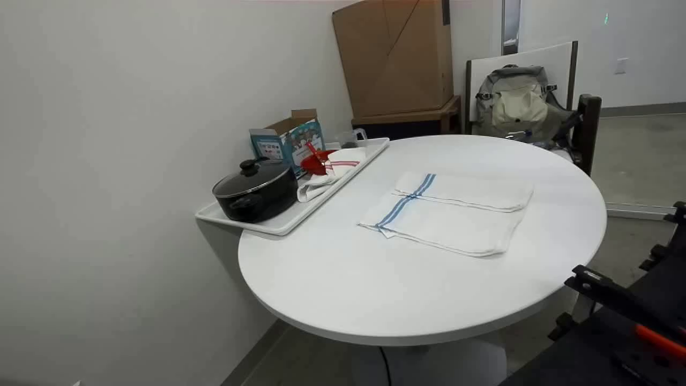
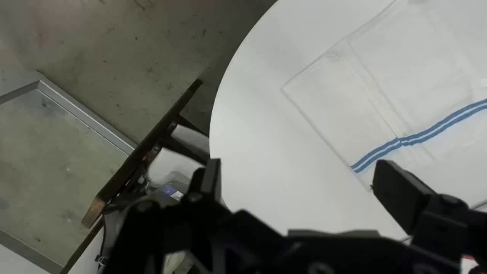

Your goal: Fold the towel on the table

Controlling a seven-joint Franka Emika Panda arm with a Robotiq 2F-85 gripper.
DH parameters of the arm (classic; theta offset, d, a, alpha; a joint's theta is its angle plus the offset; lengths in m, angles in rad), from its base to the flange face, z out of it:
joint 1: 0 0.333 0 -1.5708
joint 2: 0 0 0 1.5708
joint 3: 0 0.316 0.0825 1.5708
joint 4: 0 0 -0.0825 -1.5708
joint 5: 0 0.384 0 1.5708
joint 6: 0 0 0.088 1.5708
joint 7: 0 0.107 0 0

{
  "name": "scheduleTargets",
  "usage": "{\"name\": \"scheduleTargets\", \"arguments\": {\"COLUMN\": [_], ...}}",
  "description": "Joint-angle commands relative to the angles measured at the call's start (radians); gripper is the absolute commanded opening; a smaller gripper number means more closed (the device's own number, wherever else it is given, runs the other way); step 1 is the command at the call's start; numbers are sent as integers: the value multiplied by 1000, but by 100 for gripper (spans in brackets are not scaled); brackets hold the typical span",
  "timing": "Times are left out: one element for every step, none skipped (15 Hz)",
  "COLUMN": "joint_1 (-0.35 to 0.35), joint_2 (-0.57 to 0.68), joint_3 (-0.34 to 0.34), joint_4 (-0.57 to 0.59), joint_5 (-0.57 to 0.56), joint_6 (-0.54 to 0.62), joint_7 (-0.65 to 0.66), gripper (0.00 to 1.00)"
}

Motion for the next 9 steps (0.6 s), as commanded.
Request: {"name": "scheduleTargets", "arguments": {"joint_1": [13,16,30,42,64,96,118,140,165], "joint_2": [0,-3,-1,8,21,42,53,64,74], "joint_3": [-11,0,4,18,23,27,38,50,59], "joint_4": [3,-12,-23,-35,-39,-49,-68,-86,-107], "joint_5": [-8,-26,-31,-44,-43,-34,-34,-40,-40], "joint_6": [-5,26,43,58,53,50,60,69,80], "joint_7": [6,8,-11,-22,-45,-77,-88,-101,-115], "gripper": [100,100,100,100,100,100,100,100,100]}}
